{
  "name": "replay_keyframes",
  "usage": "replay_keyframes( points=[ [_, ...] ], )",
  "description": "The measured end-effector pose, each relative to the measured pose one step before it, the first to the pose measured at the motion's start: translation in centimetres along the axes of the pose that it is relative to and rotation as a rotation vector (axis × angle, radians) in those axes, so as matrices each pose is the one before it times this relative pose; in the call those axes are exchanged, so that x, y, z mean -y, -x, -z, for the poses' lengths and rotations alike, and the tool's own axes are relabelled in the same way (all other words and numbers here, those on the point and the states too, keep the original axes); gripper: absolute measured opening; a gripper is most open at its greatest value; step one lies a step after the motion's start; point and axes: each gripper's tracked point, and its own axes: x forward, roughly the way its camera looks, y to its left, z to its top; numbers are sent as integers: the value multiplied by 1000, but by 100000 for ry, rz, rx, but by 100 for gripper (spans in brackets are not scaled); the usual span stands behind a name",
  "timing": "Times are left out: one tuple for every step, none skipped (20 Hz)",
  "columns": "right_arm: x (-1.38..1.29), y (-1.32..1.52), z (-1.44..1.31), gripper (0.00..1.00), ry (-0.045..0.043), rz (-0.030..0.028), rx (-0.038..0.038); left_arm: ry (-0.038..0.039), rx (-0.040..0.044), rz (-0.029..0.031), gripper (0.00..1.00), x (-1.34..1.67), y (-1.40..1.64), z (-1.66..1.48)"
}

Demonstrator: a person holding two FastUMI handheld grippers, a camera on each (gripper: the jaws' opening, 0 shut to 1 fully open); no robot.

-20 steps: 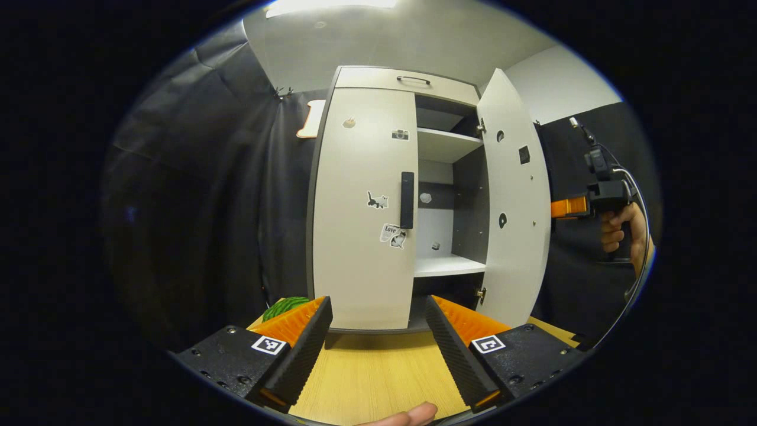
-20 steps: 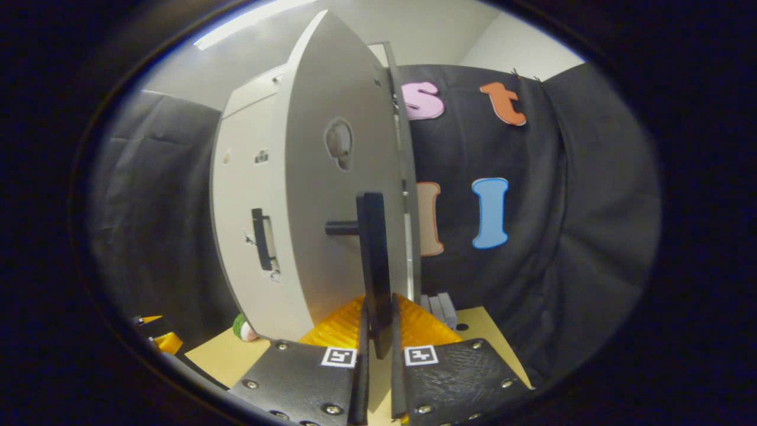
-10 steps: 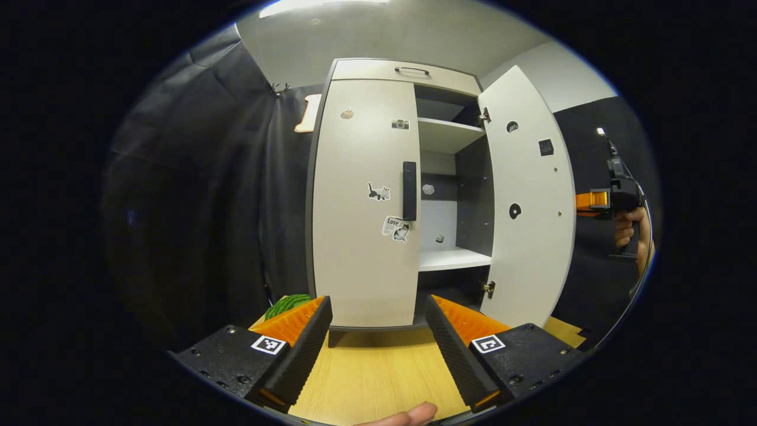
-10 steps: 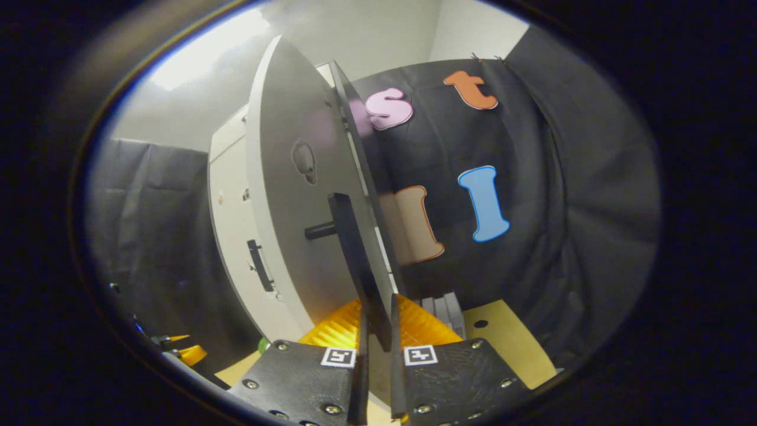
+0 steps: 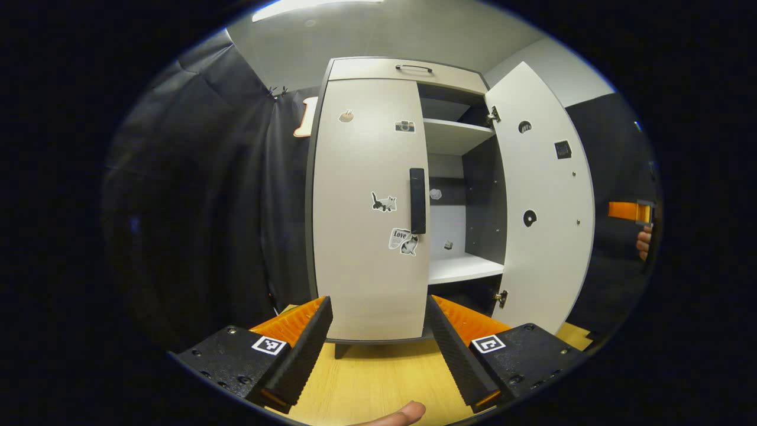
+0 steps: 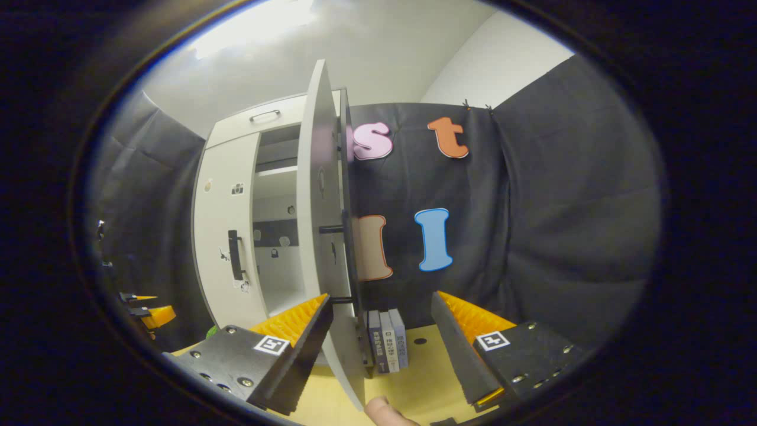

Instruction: Open the right door of the double-door shoe cabinet with the right hand, and open the left door with the left hand.

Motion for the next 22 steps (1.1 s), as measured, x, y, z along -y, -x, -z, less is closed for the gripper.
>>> replay_keyframes(
  points=[
    [-569,1214,144,99,-1265,14,-50,1107,-529,754,98,324,-348,-220],
    [-234,1058,95,99,-1571,819,582,942,-148,1791,98,562,-607,-346],
    [134,831,81,99,-2290,2609,685,422,485,1142,98,397,-737,-496],
    [241,841,134,99,-2055,2558,753,-691,-125,218,98,79,-810,-317],
    [-124,664,212,99,-820,1046,986,-1085,-19,1,98,132,-1020,-433],
    [-380,496,3,98,180,-288,960,-931,-652,-406,98,185,-1059,-311],
    [-558,359,190,99,463,-493,336,-408,45,-202,98,132,-1055,-486],
    [-169,440,249,98,736,2,-347,-87,-74,262,98,317,-1161,-487],
    [-232,536,325,99,837,-682,-234,-205,445,815,98,422,-1151,-523],
    [-352,465,53,99,778,-1128,-75,637,-263,-415,98,217,-1179,-262],
    [-368,397,152,99,642,-961,-167,434,515,187,98,279,-1236,-521],
    [-339,382,142,99,436,-700,390,265,-189,169,98,345,-1191,-389],
    [-299,342,64,98,175,-368,524,182,628,114,98,320,-1124,-588],
    [-280,473,-7,98,24,-552,454,23,530,-45,98,291,-1187,-516],
    [-486,624,283,98,-95,-905,166,233,699,-373,98,156,-1078,-555],
    [-407,368,257,98,-627,-610,194,121,561,-888,98,80,-1048,-508],
    [-478,592,476,99,-10,-1052,-156,-227,1737,-831,97,-18,-1012,-756],
    [-404,444,290,99,255,-787,-284,-647,1558,-359,97,78,-952,-637],
    [-529,424,458,99,465,-1068,-239,-1105,882,1318,97,465,-941,-535],
    [-495,406,467,99,345,-888,-472,-1655,-637,1040,95,332,-769,-257],
    [-633,182,498,98,566,-1270,-548,-971,-1020,-206,90,27,-765,-230],
    [-411,242,342,98,-68,-192,-113,-695,-1268,-565,88,76,-729,-238]
  ],
)
